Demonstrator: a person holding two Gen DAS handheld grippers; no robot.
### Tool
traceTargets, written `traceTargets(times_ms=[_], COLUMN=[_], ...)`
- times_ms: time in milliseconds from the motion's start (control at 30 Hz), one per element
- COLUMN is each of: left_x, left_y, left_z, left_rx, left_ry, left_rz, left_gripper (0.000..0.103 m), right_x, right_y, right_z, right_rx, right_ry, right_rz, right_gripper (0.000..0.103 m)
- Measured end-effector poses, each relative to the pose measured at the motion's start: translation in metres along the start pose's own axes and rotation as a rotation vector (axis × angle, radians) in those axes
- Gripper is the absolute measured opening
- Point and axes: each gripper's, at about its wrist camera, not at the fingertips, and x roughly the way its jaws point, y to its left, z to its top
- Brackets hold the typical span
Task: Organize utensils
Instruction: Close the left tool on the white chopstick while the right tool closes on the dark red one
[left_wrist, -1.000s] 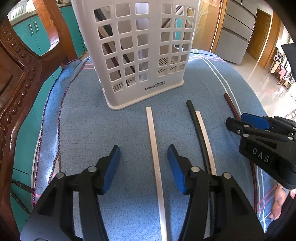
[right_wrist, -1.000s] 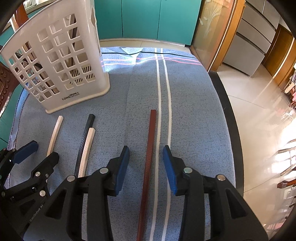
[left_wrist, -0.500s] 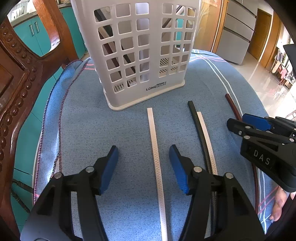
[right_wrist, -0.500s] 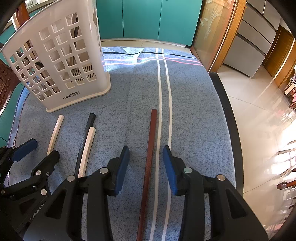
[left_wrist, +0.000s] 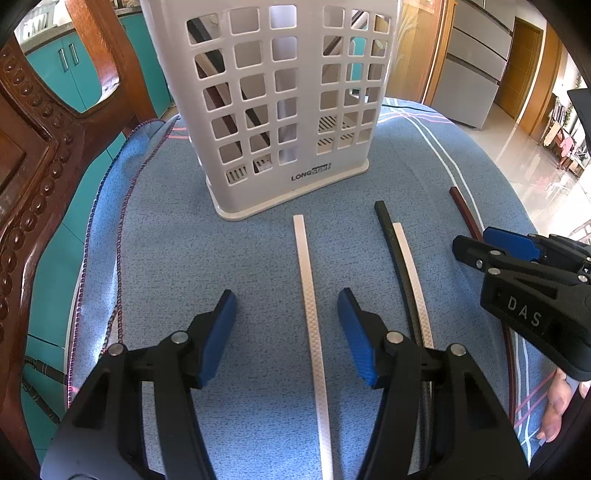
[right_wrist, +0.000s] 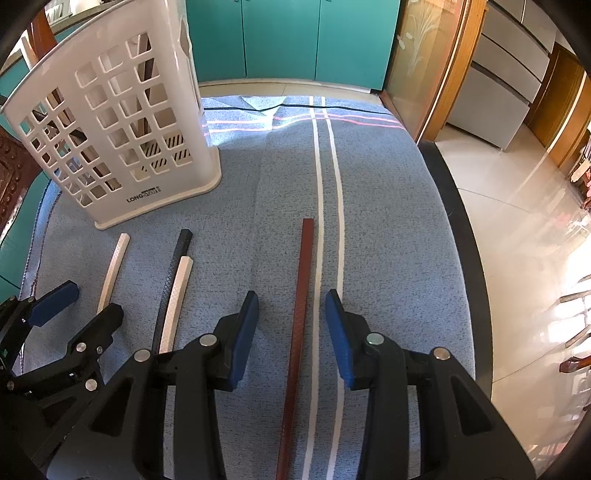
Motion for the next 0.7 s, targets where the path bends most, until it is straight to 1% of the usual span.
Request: traceTargets(times_ms=[533,567,667,700], left_x=[0.0005,0.0006,0.0000,0.0000], left_y=[0.0004,0.0006,-0.0012,-0.0028], left_z=[-0.0008,-0.0004,-0.0007,-0.0010], left_rx=[0.005,0.005,0.011,0.012], left_ry=[-0.003,-0.003,-0.005,-0.006], left_rz=[0.002,-0.001,-0.015,-0.019], left_gripper=[0.058,0.058,0.051,0.047], right_x=[0.0015,0.0011,0.0006,0.0005], right_y=[0.0012,0.0015,0.0017,0.0017], right_z=[0.0006,-0.0005,-0.0016,-0.0021], right_rx=[-0.007,-0.008,-0.008,-0.008], right_ry=[-0.002,-0.002,-0.003,-0.003], right_rz=[-0.007,-0.007,-0.005,-0.004], right_gripper=[0.039,0.039,0.039,0.039])
